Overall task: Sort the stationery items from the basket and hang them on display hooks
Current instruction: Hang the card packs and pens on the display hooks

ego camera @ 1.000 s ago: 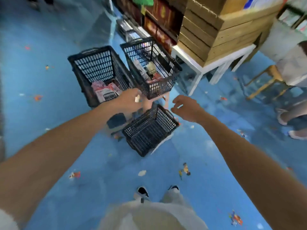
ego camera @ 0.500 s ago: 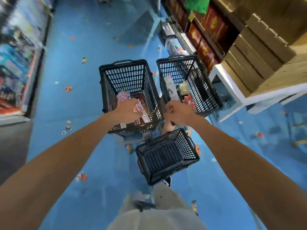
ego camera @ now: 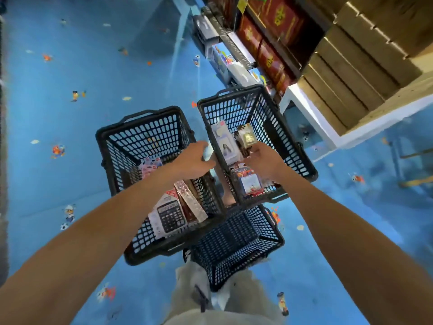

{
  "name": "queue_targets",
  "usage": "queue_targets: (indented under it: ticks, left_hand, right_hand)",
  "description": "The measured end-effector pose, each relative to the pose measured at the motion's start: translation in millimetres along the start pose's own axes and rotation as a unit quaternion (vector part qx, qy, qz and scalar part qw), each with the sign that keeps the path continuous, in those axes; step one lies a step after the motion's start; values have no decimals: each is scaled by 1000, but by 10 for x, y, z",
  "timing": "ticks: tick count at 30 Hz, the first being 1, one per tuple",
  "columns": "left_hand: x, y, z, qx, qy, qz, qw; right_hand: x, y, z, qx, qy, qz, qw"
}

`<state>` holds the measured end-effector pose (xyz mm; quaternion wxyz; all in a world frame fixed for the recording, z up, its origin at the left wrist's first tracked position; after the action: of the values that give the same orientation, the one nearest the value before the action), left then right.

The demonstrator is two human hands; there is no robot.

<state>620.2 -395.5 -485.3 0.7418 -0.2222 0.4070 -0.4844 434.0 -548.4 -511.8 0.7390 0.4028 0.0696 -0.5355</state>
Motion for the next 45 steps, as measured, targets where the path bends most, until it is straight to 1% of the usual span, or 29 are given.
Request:
queue_targets:
  ticks: [3, 5, 8, 11, 14, 16, 18, 21, 24, 28, 31, 35, 40, 42, 44, 45]
  left_hand:
    - [401, 11, 82, 1, 25, -3, 1000]
    - [677, -8, 93, -17, 25, -1, 1000]
    - [1114, -34, 17, -65, 7, 27, 998]
    - [1518, -11, -195, -123, -28, 68, 990]
    - [1882, 32, -497, -228, -77, 140, 961]
    - [2123, 94, -700, -280, -109, 186, 935]
    - [2348, 215, -888, -306, -143, 232, 912]
    - [2620, 439, -1163, -320, -172, 302, 881]
    - [2841, 597, -1381, -306, -208, 337, 866]
    - [3051, 729, -1517, -254, -257, 358, 861]
    - [3123, 791, -1573, -235, -268, 366, 859]
    - [3169, 812, -1613, -215, -277, 363, 863]
    - [3166, 763, -1619, -211, -289, 367, 859]
    - [3166, 759, -1626, -220, -292, 368, 855]
    - [3169, 756, -1634, -225, -294, 372, 851]
    - [3167, 755, -1643, -230, -293, 374, 849]
  right_hand:
    - [266, -35, 33, 17, -7, -23, 1000]
    - [448, -92, 28, 22, 1, -38, 999]
    - [763, -208, -19, 29, 12, -55, 998]
    - [1154, -384, -142, 27, 56, -71, 996]
    - [1531, -559, -279, 66, 110, -100, 987]
    - [1759, -658, -361, 87, 118, -107, 983]
    - [1997, -748, -453, 88, 114, -99, 985]
    - [2322, -877, -643, 109, 146, -86, 980]
    - [2616, -983, -831, 136, 174, -79, 972]
    - [2832, -1042, -1084, 139, 214, -95, 962]
    - [2904, -1091, -1203, 164, 193, -85, 963]
    - [2914, -1006, -1212, 182, 192, -82, 961]
    - [3022, -1027, -1287, 207, 193, -114, 952]
    - [3057, -1036, -1351, 227, 221, -136, 939]
    - [3055, -1024, -1394, 221, 258, -155, 928]
    - [3044, -1022, -1405, 219, 263, -160, 926]
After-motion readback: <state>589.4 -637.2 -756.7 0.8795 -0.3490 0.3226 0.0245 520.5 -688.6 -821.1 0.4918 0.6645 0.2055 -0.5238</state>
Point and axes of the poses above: each hand's wrist, its own x-axis towards the middle knuckle, its own z-axis out of the back of the hand, y = z × x, the point moved 2 cm from there along x, towards the middle knuckle, and after that the axes turned 8 degrees about -z, right-handed, at the moved point
